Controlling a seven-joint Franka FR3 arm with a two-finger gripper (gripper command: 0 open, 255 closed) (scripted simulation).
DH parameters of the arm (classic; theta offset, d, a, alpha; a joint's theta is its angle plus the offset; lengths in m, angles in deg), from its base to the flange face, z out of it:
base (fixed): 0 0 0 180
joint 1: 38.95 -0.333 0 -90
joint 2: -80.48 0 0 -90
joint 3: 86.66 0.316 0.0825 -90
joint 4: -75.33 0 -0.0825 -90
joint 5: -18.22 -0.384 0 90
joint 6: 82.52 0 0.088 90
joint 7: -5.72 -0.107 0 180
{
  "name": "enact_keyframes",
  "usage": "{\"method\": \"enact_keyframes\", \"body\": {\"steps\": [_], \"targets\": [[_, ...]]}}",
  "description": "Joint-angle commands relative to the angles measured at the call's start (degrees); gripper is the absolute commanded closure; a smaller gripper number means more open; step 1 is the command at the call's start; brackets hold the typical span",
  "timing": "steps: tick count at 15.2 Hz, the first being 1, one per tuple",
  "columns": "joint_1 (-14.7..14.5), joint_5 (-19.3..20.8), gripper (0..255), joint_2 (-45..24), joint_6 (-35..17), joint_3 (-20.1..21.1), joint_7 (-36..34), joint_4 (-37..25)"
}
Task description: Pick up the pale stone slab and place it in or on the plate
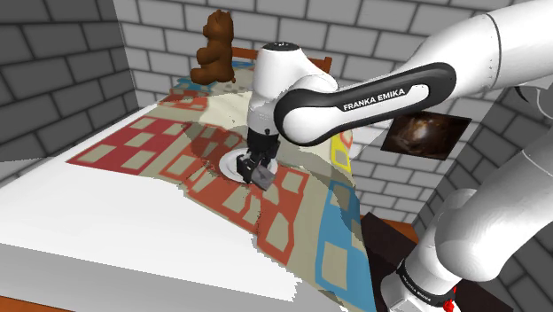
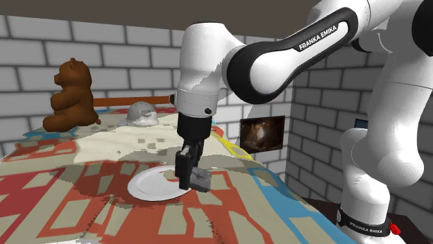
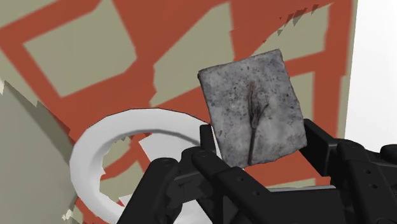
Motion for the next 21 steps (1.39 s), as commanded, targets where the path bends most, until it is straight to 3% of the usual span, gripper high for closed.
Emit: {"method": "enact_keyframes", "body": {"steps": [1,4,16,21], "targets": [[0.0,-0.3,255,0.6,1.4,-0.1,0.3,-0.8],[-0.1,-0.5,255,1.1,3.3,-0.3,0.6,-2.3],[5.4,5.6,255,-18.9,5.3,-5.3,8.6,-23.7],[5.4,6.2,255,-19.8,1.7,-5.4,8.1,-21.0]]}}
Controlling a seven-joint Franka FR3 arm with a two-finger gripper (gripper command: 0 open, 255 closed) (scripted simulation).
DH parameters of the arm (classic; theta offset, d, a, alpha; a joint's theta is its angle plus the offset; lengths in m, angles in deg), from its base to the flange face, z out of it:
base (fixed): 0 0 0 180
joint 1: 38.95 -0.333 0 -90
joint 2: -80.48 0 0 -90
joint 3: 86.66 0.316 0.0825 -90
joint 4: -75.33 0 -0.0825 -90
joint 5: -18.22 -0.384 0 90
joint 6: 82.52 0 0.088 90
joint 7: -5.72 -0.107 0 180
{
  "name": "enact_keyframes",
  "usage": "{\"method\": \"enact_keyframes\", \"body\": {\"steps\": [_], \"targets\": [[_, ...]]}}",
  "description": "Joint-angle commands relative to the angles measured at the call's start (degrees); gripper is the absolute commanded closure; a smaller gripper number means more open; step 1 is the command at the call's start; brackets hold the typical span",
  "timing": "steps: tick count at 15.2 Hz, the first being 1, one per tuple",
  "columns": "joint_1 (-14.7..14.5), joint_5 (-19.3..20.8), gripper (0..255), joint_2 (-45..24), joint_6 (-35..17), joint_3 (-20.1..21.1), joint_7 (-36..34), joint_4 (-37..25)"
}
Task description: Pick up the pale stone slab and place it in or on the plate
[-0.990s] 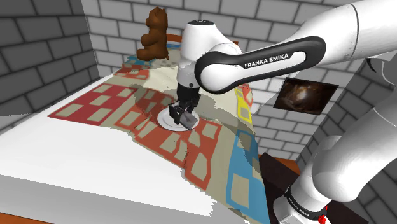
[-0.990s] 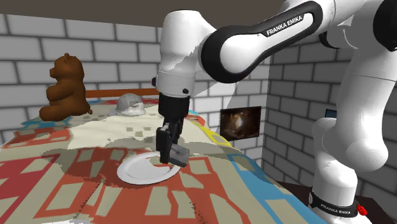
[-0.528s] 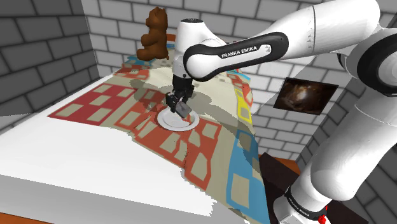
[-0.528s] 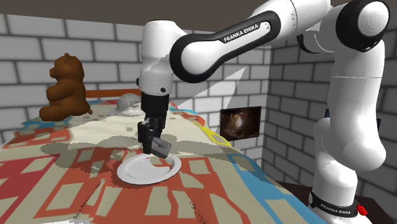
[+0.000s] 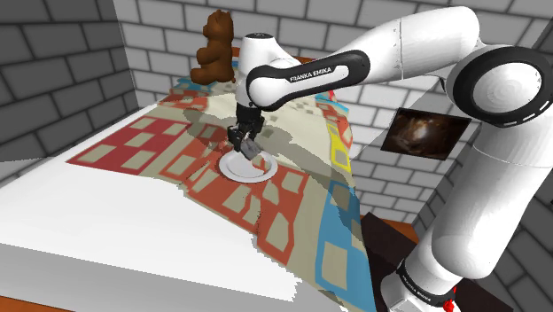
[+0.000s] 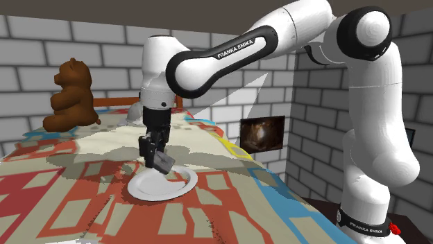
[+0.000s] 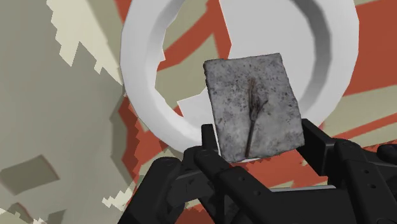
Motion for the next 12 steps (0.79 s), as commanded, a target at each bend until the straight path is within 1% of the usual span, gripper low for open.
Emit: {"method": "enact_keyframes", "body": {"steps": [1,7,12], "targets": [[0.0,0.2,255,-0.5,-1.5,-0.1,-0.2,1.0],[-0.1,1.1,255,-2.0,-5.7,-0.2,-0.9,3.8],[-0.1,1.2,255,-2.2,-6.1,-0.3,-1.0,4.1]]}}
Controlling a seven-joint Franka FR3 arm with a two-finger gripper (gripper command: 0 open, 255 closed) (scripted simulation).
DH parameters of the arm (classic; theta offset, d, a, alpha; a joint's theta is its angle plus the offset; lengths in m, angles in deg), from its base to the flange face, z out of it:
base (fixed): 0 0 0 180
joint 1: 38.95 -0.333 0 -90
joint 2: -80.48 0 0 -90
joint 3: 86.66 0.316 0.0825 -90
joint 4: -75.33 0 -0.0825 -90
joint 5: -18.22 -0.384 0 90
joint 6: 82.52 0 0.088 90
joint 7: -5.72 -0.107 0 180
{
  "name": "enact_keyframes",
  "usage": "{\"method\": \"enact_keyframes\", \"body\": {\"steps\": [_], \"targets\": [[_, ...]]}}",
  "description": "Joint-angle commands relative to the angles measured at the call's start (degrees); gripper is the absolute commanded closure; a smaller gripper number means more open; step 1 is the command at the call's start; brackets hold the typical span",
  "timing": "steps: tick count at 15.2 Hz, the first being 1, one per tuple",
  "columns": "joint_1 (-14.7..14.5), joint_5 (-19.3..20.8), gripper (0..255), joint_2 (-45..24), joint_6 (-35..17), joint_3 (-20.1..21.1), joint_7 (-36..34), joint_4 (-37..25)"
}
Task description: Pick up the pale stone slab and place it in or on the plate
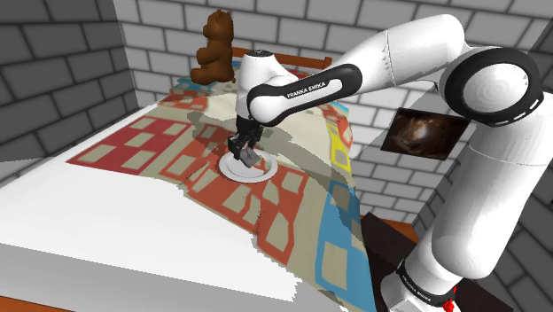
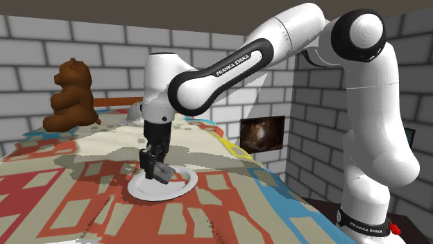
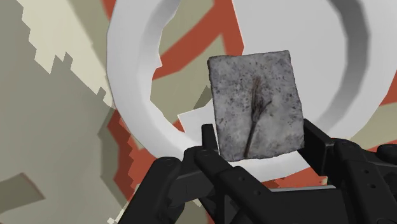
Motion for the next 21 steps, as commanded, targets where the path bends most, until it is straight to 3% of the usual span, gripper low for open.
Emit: {"method": "enact_keyframes", "body": {"steps": [1,4,5,10,14,21], "targets": [[-0.1,-0.1,255,-0.3,0.2,0.2,0.1,0.5],[-0.2,-0.2,255,-0.3,0.2,0.1,0.1,0.5],[-0.1,-0.2,0,-0.1,0.1,0.1,0.2,0.7],[-0.2,-0.2,0,-0.3,0.2,0.2,0.1,0.5],[0.0,-1.8,0,3.2,6.4,0.5,1.1,-2.4],[0.0,-1.8,0,3.2,6.4,0.5,1.1,-2.4]]}}
